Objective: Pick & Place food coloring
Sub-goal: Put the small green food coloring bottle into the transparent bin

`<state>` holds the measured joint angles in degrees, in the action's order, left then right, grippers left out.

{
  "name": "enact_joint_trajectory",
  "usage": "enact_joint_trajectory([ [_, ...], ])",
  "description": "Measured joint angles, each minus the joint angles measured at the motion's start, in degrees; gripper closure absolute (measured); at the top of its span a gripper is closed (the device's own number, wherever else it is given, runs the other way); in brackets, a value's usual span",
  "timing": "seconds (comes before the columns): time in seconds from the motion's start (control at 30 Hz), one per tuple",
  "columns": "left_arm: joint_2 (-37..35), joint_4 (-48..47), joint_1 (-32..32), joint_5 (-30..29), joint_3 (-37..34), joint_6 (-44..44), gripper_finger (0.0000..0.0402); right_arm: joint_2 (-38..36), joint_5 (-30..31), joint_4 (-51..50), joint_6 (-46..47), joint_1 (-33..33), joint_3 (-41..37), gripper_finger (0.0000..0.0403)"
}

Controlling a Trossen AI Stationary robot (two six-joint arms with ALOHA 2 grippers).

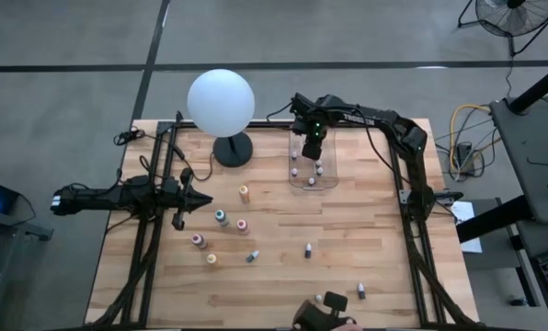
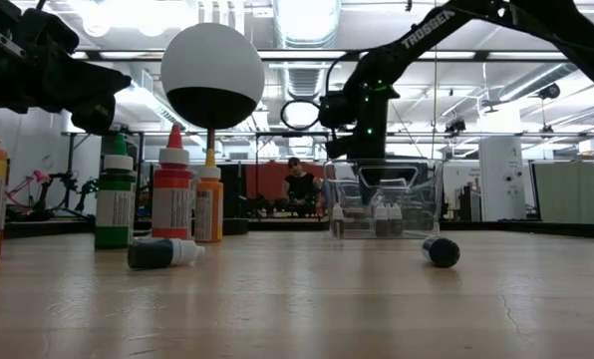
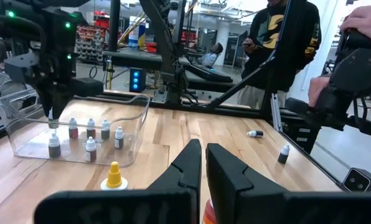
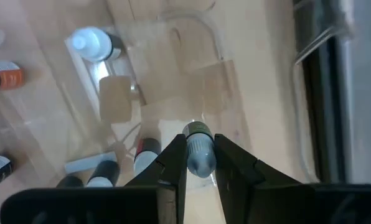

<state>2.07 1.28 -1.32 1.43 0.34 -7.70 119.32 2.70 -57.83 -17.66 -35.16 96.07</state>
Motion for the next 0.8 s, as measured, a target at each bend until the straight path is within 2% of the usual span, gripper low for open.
enact_joint_trajectory([
  [0.63, 0.01, 0.00, -0.02, 0.00, 0.00, -0.01, 0.0401, 0.20, -0.09, 1.97, 1.14, 0.00, -4.13, 0.0348],
  [0.8, 0.02, 0.00, -0.02, 0.00, 0.02, -0.02, 0.0401, 0.20, -0.13, 1.48, 1.19, 0.00, -4.13, 0.0323],
])
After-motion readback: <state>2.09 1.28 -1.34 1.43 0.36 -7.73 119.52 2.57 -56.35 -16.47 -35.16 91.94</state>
